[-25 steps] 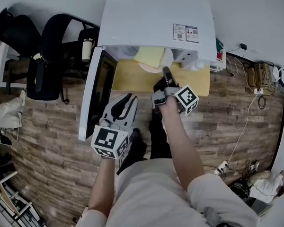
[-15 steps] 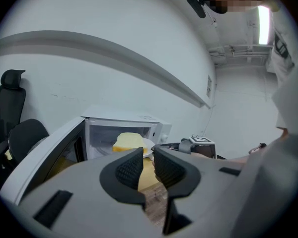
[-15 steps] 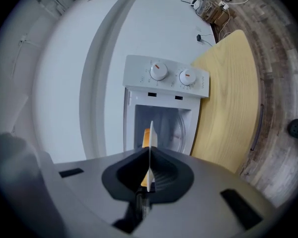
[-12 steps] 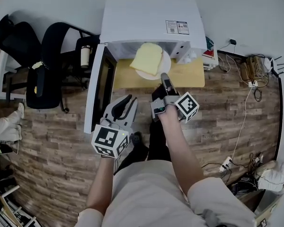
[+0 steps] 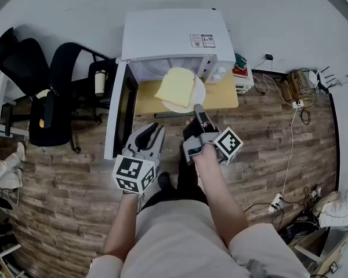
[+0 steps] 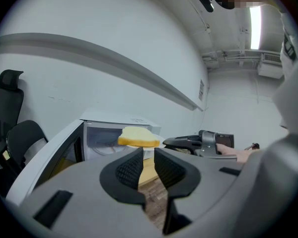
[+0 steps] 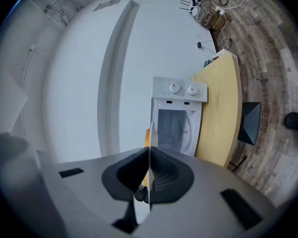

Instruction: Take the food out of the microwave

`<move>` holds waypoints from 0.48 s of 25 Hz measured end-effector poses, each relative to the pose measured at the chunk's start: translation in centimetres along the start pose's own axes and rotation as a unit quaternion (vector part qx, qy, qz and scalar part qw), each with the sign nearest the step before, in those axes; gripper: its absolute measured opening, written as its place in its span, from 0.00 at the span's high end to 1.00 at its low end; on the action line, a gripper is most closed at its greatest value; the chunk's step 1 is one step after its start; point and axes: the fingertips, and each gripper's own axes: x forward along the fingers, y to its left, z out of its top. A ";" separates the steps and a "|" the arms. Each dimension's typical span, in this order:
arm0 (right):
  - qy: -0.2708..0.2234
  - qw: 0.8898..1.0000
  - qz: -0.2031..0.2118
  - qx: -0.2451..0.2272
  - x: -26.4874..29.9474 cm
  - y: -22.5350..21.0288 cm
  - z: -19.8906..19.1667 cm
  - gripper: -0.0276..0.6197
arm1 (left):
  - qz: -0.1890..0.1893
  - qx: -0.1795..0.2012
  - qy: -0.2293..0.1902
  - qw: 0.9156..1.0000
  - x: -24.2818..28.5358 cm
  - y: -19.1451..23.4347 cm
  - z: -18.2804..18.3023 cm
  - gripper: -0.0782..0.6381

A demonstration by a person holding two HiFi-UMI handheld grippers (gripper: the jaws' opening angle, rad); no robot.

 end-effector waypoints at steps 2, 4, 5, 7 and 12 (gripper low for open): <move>-0.003 1.000 0.005 0.000 -1.1 1.2 -0.2 0.95 | -0.004 0.002 -0.004 1.000 -0.5 -0.5 0.1 0.80; -0.006 1.000 0.009 0.001 -2.0 2.3 -0.4 0.95 | -0.008 0.005 -0.008 1.000 -1.0 -0.9 0.3 0.80; -0.007 1.000 0.011 0.001 -2.5 2.9 -0.5 0.95 | -0.010 0.006 -0.011 1.000 -1.2 -1.1 0.5 0.80; -0.009 1.000 0.015 0.001 -3.3 4.0 -0.6 0.95 | -0.011 0.008 -0.016 1.000 -1.7 -1.5 0.9 0.80; -0.008 1.000 0.027 0.003 -4.8 5.9 -1.0 0.95 | -0.014 0.018 -0.021 1.000 -2.6 -2.2 1.1 0.80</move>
